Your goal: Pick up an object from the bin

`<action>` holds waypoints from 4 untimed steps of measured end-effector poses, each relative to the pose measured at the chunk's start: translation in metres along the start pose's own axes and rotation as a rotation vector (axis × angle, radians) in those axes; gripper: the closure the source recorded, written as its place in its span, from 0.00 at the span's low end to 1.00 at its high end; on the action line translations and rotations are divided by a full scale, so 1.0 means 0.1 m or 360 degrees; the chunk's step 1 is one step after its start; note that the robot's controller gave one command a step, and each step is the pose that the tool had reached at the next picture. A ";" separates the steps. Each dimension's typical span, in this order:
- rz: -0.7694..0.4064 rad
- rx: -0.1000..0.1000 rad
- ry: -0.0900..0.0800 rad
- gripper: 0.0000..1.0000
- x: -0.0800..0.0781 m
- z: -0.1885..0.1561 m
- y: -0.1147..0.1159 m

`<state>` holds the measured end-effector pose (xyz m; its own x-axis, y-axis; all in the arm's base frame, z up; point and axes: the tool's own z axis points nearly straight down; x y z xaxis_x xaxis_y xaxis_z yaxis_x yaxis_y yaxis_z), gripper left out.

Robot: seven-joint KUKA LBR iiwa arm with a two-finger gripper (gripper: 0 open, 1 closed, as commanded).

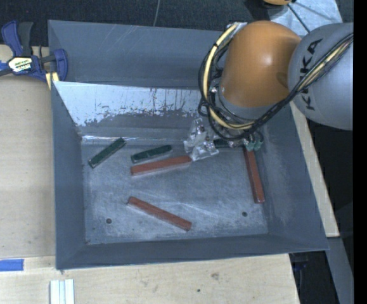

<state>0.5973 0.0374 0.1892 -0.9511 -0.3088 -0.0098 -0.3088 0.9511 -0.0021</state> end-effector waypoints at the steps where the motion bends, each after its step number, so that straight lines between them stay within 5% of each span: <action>1: 0.0000 -0.0006 0.0021 1.00 0.03 0.33 -0.01; 2: 0.0178 -0.0003 0.0007 0.00 -0.24 0.40 0.09; 3: 0.0178 -0.0002 0.0009 0.00 -0.23 0.40 0.08; 4: 0.0156 0.0001 -0.0018 1.00 -0.16 1.11 -0.10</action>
Offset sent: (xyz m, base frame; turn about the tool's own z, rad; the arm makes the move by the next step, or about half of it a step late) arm 0.0191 0.0154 -0.0399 0.1120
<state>0.6169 0.0330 0.0782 -0.9765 -0.2145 -0.0211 -0.2145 0.9767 -0.0012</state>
